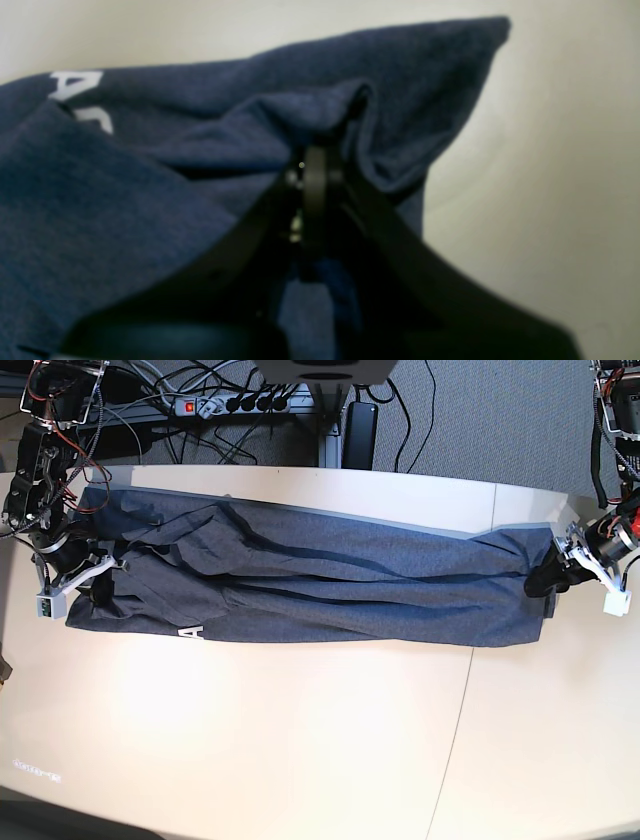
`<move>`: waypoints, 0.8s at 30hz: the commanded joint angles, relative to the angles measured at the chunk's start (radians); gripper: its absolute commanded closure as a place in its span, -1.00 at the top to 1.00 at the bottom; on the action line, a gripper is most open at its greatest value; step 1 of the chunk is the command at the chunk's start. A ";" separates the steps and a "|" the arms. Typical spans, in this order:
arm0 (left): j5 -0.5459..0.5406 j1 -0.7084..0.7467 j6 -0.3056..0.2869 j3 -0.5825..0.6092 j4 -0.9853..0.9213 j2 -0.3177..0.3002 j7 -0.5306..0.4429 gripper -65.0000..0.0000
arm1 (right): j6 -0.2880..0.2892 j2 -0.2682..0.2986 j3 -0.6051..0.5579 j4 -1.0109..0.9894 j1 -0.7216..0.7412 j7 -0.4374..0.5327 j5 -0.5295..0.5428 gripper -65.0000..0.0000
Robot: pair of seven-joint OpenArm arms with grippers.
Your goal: Fold the T-shirt properly
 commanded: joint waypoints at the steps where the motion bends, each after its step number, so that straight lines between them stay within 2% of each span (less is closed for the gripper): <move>1: 0.016 -0.005 0.008 -0.001 0.008 -0.015 0.017 0.30 | 0.077 0.019 0.008 0.013 0.011 0.011 0.002 -1.00; 16: 0.015 -0.005 0.008 -0.001 0.008 -0.014 0.007 0.27 | 0.077 0.019 0.008 0.013 0.011 0.011 0.005 -1.00; 18: 0.015 -0.005 0.008 -0.001 0.008 -0.014 0.000 0.03 | 0.077 0.019 0.008 0.013 0.011 0.011 0.005 -1.00; 21: 0.016 -0.005 0.008 -0.001 0.008 -0.014 -0.010 -0.45 | 0.077 0.019 0.008 0.013 0.011 0.011 0.005 -1.00; 22: 0.015 -0.005 0.008 -0.001 0.008 -0.014 -0.010 -0.52 | 0.077 0.019 0.008 0.013 0.011 0.011 0.005 -1.00; 24: 0.015 -0.005 0.008 -0.001 0.008 -0.014 -0.010 -0.53 | 0.077 0.019 0.008 0.013 0.011 0.011 0.005 -1.00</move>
